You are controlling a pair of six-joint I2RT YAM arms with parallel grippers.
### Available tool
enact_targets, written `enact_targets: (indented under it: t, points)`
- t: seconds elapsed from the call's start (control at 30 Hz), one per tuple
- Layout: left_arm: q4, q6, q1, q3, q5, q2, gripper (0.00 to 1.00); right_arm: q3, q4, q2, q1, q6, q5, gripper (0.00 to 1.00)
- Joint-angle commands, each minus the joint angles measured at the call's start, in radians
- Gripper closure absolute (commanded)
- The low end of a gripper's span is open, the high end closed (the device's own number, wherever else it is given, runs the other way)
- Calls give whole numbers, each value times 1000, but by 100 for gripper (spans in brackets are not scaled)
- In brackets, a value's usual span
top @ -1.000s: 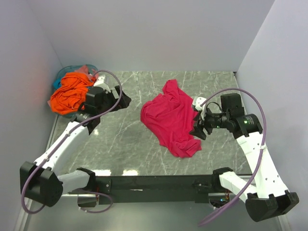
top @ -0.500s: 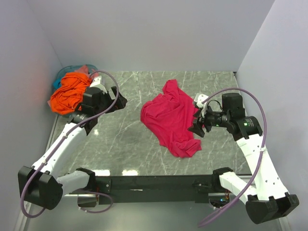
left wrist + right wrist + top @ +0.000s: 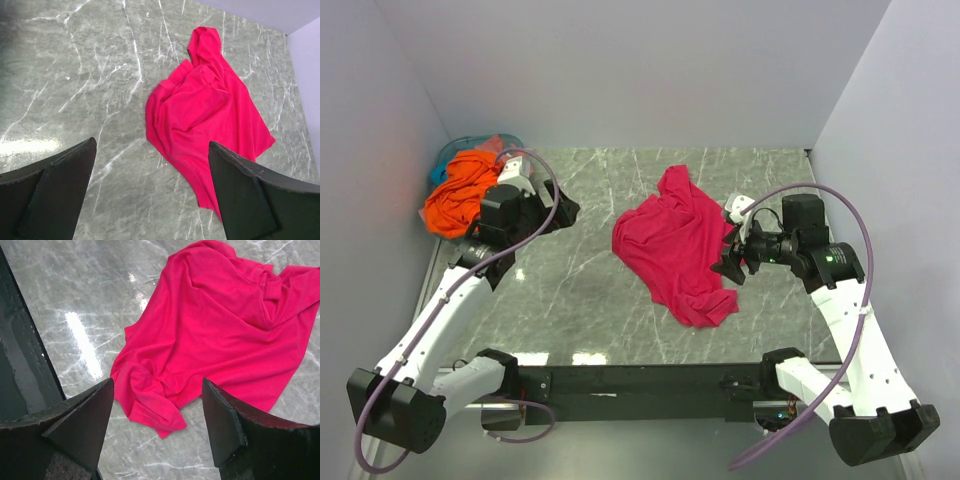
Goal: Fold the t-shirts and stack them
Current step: Flatten the tshirt out
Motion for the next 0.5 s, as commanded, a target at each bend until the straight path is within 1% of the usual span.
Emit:
enact_targets:
  t: [0.0,0.13,0.3,0.47]
  points:
    - [1,23,5,26,-7,-28,0,-13,30,-18,-11,-1,-5,23]
    - [-1,23,5,25,-2,-32,1,-16,26,-22,-14,-11,-2,23]
    - [-2,27,5,32,25,-46,0,10,-23,-33,-29,-46,15,22]
    - [8,23,5,52,51,-63,0,48,-91,-52,-86,-102,-6,21]
